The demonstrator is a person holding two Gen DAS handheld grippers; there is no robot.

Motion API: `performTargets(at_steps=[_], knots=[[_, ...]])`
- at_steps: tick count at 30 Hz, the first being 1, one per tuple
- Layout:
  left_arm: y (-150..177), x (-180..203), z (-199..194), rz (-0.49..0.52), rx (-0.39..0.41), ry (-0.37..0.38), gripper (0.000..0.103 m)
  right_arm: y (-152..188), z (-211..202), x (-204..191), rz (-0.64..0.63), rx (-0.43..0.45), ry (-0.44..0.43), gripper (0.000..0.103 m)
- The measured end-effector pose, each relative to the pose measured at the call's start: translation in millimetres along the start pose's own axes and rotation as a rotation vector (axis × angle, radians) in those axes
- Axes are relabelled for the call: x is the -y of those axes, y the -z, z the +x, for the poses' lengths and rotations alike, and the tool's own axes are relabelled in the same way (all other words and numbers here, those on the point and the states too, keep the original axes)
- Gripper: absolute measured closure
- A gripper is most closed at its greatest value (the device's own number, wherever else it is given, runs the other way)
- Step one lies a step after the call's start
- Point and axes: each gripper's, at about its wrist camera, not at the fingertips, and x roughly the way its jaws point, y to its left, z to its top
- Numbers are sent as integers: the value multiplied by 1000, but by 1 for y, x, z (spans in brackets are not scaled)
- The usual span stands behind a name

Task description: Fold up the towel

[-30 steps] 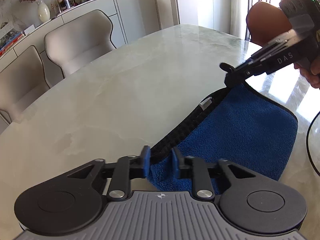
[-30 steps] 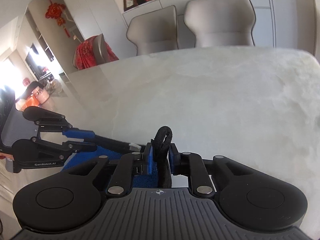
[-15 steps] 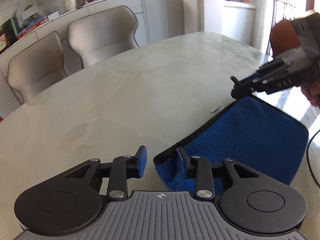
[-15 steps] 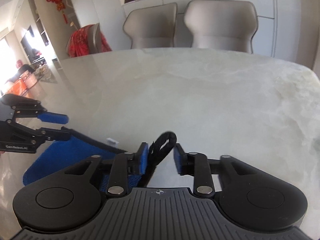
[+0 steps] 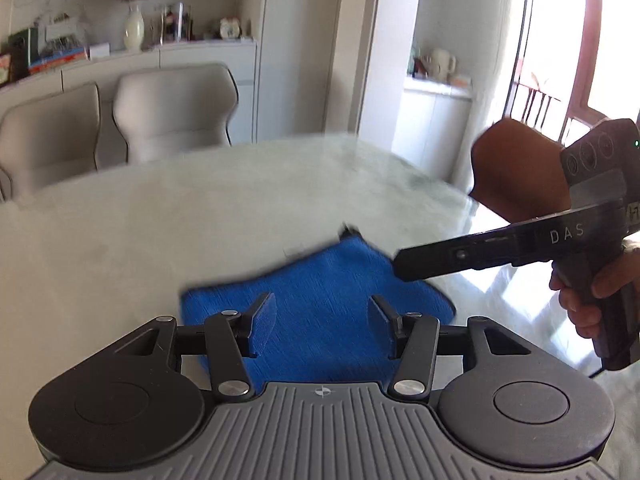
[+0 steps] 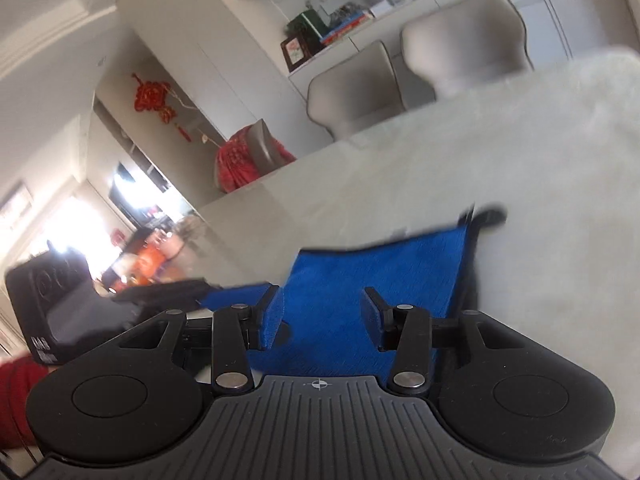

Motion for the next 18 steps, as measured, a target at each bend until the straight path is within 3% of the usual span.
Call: performTargets(at_steps=[2, 6, 11, 13, 15, 17, 18], knots=[[11, -1, 3, -35, -32, -4, 49, 6, 4, 5, 18, 0, -46, 59], [25, -12, 4, -90, -48, -12, 49, 13, 13, 17, -5, -49, 43, 59], [31, -15, 1, -76, -53, -6, 50, 9, 0, 39, -5, -14, 97, 77], [32, -14, 0, -46, -58, -18, 50, 6, -2, 42, -8, -11, 116, 78], [29, -15, -6, -58, -64, -29, 50, -2, -3, 37, -29, -18, 152, 72], [21, -20, -15, -109, -34, -1, 48, -10, -3, 26, -85, 9, 166, 55], [16, -21, -18, -117, -9, 9, 46, -11, -3, 22, -98, 18, 164, 53]])
